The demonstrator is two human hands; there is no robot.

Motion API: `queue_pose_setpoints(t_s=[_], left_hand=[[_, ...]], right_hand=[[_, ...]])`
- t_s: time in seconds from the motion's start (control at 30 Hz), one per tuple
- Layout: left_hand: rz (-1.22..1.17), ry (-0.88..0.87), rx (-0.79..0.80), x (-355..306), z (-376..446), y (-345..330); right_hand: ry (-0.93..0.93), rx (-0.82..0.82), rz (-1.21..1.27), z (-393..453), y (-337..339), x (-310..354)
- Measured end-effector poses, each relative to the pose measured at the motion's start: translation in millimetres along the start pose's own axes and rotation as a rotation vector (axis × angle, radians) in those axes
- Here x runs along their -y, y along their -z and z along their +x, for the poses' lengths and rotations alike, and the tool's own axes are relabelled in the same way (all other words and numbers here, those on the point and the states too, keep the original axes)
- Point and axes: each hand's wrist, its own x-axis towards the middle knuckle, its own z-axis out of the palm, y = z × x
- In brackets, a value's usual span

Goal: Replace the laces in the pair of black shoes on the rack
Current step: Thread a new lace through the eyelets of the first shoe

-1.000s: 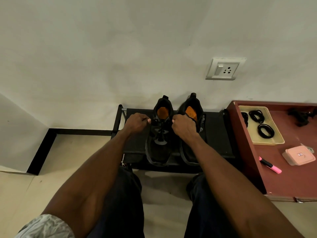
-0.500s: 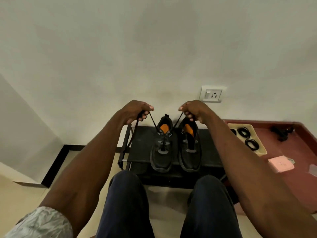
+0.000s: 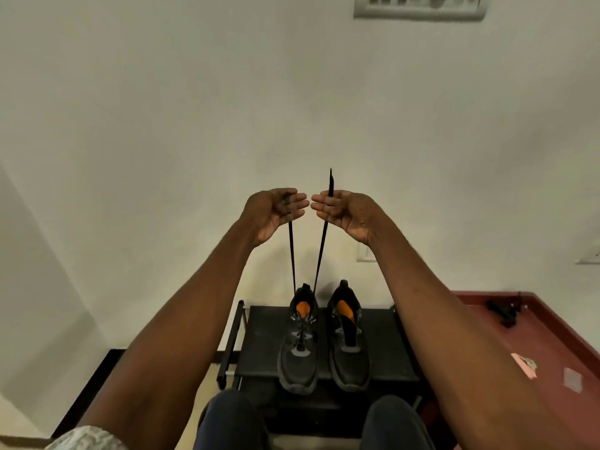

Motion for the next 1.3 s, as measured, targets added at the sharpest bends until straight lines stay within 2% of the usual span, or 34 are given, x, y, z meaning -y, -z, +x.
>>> queue_pose_setpoints(t_s=[0.1,0.27,0.33,0.4,0.53,0.77,1.3], left_hand=[[0.177,-0.069,-0.027,-10,5,-9],[0.492,-0.229,-0.115,-26,4,-25],[0.621,-0.298,-0.149,-29,7,-28],[0.689,-0.342,-0.167,-31,10,-29],[0.668,-0.359,-0.141,-34,13,-31],[0.812,-0.322,-0.046,-43,17,-36],[0.889,-0.267,0.034,-52,23,-44]], right_hand=[[0.083,-0.042,-0.177,2,-8,15],[0.252,-0.18,-0.628,5,-24,24],[0.33,-0.234,-0.715,11,-28,24],[0.364,-0.247,-0.707,11,-34,25],[0.406,-0.262,-0.741,11,-44,30],[0.408,-0.278,-0.733,8,-50,39],[0.422,-0.313,-0.726,8,-52,53]])
